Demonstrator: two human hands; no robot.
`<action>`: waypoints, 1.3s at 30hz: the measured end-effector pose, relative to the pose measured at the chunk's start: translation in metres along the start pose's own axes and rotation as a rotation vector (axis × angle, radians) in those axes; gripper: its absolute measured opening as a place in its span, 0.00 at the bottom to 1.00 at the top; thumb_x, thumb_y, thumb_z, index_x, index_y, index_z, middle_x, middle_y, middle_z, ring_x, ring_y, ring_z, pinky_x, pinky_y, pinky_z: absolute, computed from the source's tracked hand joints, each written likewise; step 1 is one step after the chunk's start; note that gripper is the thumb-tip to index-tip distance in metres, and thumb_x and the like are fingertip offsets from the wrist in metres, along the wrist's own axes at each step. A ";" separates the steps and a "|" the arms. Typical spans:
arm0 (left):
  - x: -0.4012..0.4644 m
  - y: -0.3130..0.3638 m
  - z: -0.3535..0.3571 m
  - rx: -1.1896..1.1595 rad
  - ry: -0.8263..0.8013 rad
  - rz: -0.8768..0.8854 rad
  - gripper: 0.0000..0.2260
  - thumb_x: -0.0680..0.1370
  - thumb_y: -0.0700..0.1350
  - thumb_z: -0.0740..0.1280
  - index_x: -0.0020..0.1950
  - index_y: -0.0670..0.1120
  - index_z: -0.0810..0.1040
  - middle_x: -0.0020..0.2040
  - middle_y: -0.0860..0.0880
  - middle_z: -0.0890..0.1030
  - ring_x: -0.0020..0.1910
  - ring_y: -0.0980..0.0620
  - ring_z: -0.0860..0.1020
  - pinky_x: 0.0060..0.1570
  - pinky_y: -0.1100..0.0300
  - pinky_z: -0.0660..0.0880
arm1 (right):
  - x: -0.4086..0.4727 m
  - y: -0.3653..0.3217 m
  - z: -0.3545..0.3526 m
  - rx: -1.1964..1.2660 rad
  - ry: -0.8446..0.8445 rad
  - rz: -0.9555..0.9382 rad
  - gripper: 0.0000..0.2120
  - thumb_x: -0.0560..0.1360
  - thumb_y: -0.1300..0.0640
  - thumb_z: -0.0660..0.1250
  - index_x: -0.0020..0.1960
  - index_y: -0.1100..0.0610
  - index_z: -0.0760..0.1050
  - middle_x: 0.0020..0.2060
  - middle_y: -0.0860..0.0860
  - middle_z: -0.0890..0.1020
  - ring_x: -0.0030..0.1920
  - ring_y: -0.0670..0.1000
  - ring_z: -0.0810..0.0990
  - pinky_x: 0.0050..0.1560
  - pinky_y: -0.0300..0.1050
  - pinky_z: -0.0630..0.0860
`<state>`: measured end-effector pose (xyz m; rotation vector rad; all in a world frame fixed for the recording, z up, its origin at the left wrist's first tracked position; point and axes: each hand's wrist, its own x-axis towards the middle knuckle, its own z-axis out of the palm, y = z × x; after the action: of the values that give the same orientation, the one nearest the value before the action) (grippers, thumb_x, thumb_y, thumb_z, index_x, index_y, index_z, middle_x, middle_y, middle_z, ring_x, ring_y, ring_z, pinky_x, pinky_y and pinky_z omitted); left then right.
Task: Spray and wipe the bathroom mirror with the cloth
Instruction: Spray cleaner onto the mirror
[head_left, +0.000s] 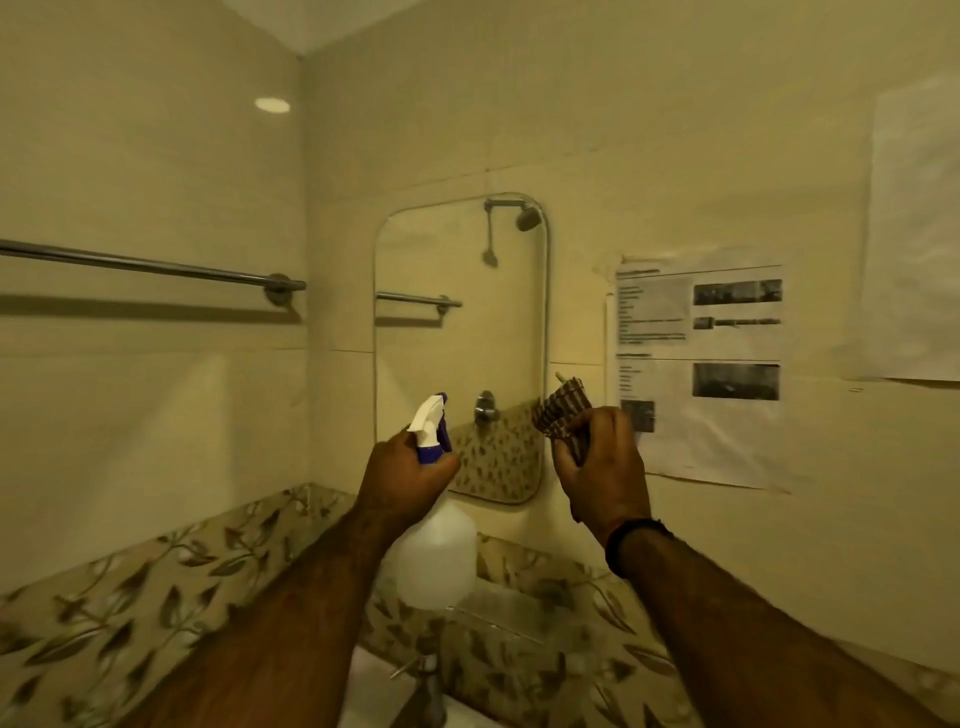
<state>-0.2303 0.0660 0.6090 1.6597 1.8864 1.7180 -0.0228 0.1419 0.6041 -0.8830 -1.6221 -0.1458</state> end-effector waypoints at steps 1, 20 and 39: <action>0.006 -0.003 -0.009 -0.003 0.010 -0.018 0.09 0.74 0.44 0.71 0.53 0.44 0.79 0.41 0.48 0.81 0.38 0.52 0.77 0.34 0.63 0.71 | 0.003 -0.004 0.009 0.002 -0.001 -0.014 0.13 0.72 0.60 0.71 0.53 0.57 0.71 0.49 0.49 0.69 0.44 0.48 0.71 0.43 0.41 0.74; 0.127 -0.040 -0.062 -0.467 -0.036 -0.140 0.25 0.75 0.32 0.62 0.73 0.41 0.69 0.51 0.35 0.84 0.27 0.45 0.79 0.35 0.51 0.79 | 0.072 -0.020 0.114 0.015 -0.012 -0.097 0.12 0.72 0.59 0.70 0.52 0.56 0.70 0.51 0.52 0.72 0.45 0.51 0.74 0.42 0.43 0.75; 0.202 -0.001 -0.094 -0.549 -0.001 -0.110 0.12 0.78 0.41 0.69 0.60 0.41 0.74 0.41 0.43 0.83 0.25 0.50 0.73 0.29 0.58 0.75 | 0.085 -0.006 0.124 0.043 -0.033 -0.072 0.12 0.73 0.60 0.71 0.54 0.55 0.72 0.54 0.50 0.72 0.47 0.47 0.72 0.43 0.35 0.68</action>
<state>-0.3759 0.1527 0.7536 1.3151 1.3006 1.9484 -0.1240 0.2447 0.6484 -0.7982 -1.6832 -0.1470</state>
